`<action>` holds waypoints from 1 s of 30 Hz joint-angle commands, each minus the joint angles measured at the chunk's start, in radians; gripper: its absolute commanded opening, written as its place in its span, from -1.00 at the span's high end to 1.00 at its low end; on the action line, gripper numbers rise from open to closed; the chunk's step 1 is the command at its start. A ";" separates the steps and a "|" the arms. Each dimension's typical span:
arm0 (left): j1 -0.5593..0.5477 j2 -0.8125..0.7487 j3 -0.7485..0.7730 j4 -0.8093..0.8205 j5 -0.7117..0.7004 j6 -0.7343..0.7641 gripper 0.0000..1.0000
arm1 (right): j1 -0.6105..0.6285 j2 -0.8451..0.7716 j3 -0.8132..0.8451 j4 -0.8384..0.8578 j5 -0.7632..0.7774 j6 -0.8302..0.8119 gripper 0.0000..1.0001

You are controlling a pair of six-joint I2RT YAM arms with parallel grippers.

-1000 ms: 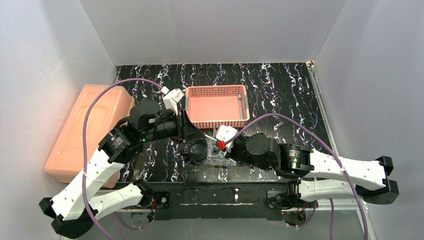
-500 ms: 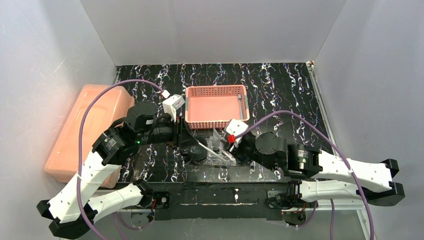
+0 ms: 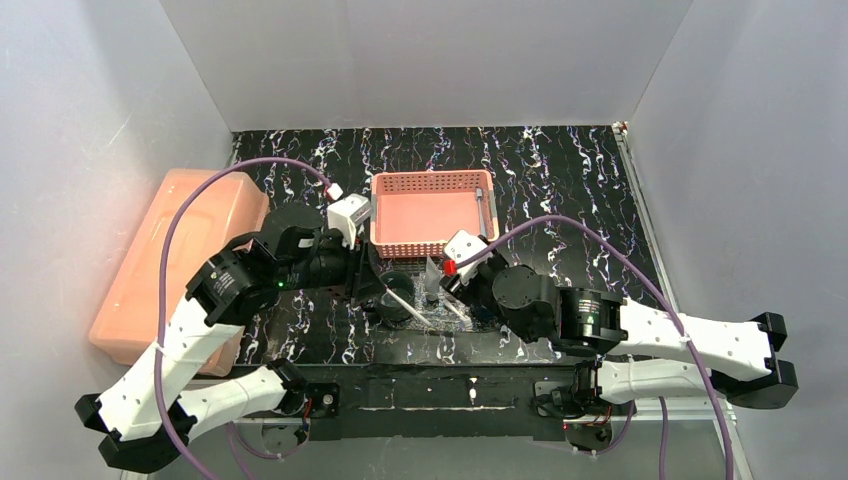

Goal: Prepare toiletry sets of a toothbrush and toothpaste on the tray

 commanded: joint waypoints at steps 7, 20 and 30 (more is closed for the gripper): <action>-0.246 0.078 0.064 -0.040 -0.375 0.040 1.00 | -0.131 0.064 0.083 -0.067 0.107 0.170 -0.12; -0.356 0.100 0.015 0.069 -0.551 0.046 1.00 | -0.506 0.085 0.046 -0.100 -0.251 0.312 -0.08; -0.362 0.091 -0.079 0.174 -0.547 0.047 1.00 | -0.548 0.058 0.016 -0.095 -0.275 0.318 -0.08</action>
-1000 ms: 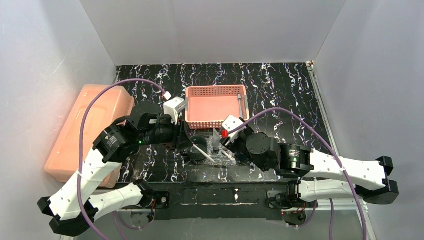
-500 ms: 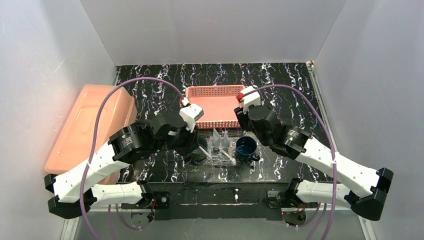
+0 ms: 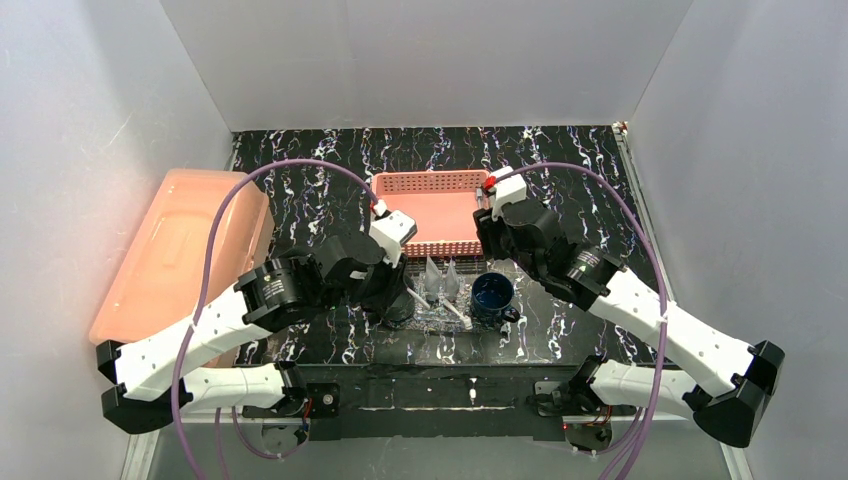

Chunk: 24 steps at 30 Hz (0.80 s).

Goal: Prepare toiletry sets of a toothbrush and toothpaste on the tray

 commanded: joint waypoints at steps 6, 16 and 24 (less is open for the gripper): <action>-0.009 -0.023 -0.057 0.093 -0.046 0.031 1.00 | -0.024 -0.054 -0.035 0.020 -0.025 0.017 -0.08; -0.014 0.006 -0.096 0.127 -0.085 0.077 1.00 | -0.031 -0.081 -0.049 0.020 -0.019 0.024 -0.08; -0.013 0.024 -0.117 0.150 -0.085 0.081 1.00 | -0.033 -0.084 -0.058 0.021 -0.022 0.030 -0.08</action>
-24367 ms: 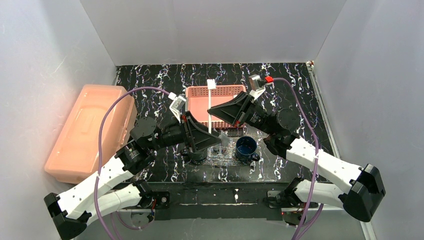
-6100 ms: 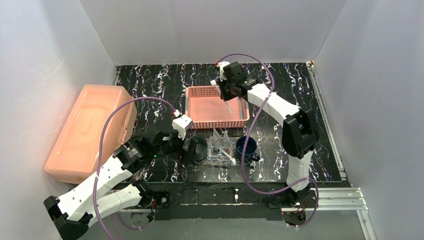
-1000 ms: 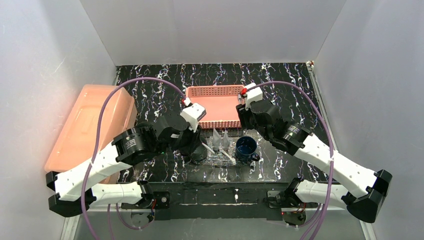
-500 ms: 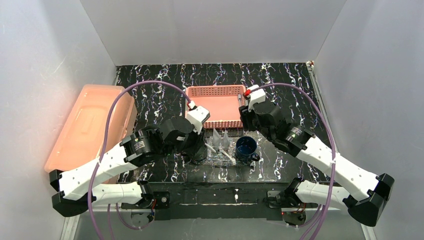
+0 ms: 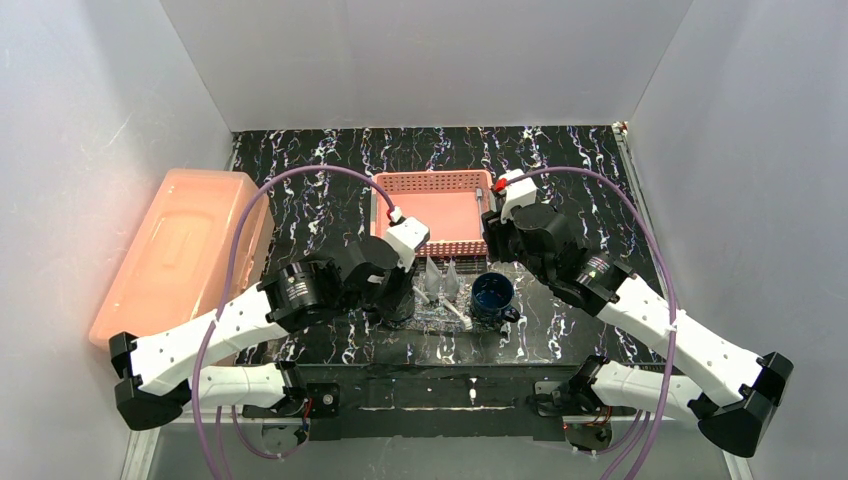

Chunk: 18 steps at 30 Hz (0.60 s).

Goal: Prepare toiletry sets of a toothbrush and toothpaste on the tray

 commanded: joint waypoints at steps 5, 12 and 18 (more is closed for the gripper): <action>-0.006 0.001 -0.038 0.055 -0.022 0.007 1.00 | -0.007 -0.023 -0.025 0.030 -0.004 0.017 -0.08; -0.006 0.014 -0.086 0.107 -0.025 0.017 1.00 | -0.009 -0.020 -0.037 0.044 -0.004 0.016 -0.08; -0.006 0.046 -0.111 0.145 -0.028 0.008 1.00 | -0.008 -0.021 -0.049 0.048 -0.005 0.016 -0.08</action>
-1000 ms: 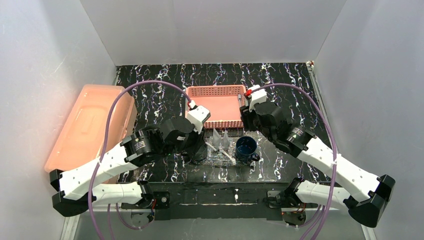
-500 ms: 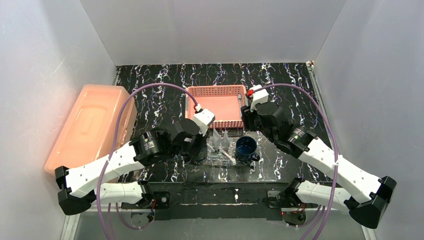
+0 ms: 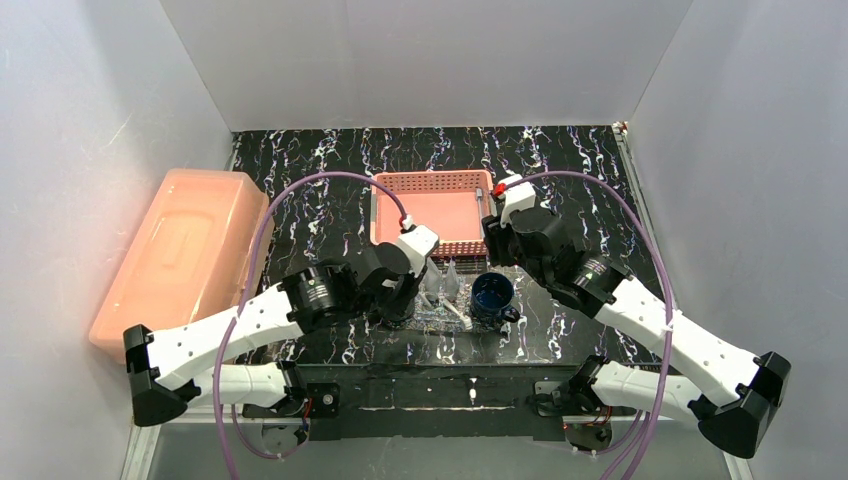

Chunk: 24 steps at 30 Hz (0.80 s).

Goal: Prepare toiletry sets of a toothbrush and toothpaste on the tray

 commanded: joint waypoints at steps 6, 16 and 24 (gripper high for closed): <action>-0.005 0.027 -0.043 0.085 -0.035 -0.010 1.00 | -0.004 -0.019 -0.017 0.044 0.001 0.001 -0.09; -0.005 0.047 -0.067 0.134 -0.043 -0.011 1.00 | -0.004 -0.028 -0.022 0.047 0.001 -0.001 -0.09; -0.004 0.058 -0.084 0.161 -0.034 -0.018 1.00 | -0.004 -0.035 -0.024 0.042 0.004 -0.004 -0.09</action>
